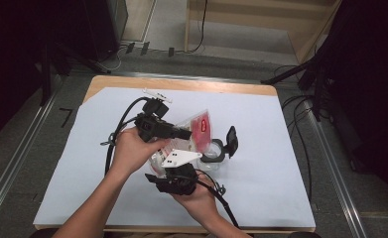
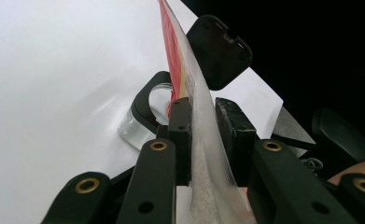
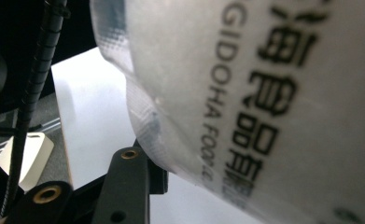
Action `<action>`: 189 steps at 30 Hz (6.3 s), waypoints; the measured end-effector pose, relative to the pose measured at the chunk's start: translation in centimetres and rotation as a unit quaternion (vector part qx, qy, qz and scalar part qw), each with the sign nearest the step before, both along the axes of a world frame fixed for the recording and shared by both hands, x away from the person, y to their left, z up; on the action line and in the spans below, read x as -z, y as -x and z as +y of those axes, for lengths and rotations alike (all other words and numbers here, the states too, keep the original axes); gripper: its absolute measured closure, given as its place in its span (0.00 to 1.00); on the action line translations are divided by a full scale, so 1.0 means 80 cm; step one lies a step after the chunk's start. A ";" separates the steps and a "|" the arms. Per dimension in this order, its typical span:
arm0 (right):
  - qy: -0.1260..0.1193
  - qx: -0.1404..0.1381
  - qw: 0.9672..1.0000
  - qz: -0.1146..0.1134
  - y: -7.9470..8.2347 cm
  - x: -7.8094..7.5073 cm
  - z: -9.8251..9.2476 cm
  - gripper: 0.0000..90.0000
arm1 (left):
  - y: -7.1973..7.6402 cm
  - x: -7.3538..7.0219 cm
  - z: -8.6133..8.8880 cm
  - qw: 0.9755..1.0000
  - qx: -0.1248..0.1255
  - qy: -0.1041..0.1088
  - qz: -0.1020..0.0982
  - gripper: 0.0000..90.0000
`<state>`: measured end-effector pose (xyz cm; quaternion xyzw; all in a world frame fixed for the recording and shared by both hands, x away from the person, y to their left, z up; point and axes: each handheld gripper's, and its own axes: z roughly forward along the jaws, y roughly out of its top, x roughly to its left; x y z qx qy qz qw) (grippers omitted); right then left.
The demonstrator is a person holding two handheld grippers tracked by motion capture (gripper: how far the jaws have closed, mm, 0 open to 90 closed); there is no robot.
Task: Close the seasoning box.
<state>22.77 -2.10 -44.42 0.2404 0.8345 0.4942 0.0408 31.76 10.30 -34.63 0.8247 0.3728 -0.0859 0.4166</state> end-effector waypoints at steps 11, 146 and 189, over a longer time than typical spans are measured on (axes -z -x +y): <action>-0.013 0.013 1.000 0.023 -0.004 -0.007 -0.004 0.72 | -0.001 0.000 0.000 1.000 -0.008 0.012 -0.002 0.80; -0.027 0.002 0.999 0.044 -0.011 -0.020 -0.006 0.71 | -0.015 -0.012 -0.020 1.000 -0.005 -0.011 0.005 0.78; -0.028 0.003 0.999 0.031 -0.006 -0.019 -0.007 0.71 | -0.006 -0.018 -0.025 0.999 -0.026 -0.037 -0.008 0.84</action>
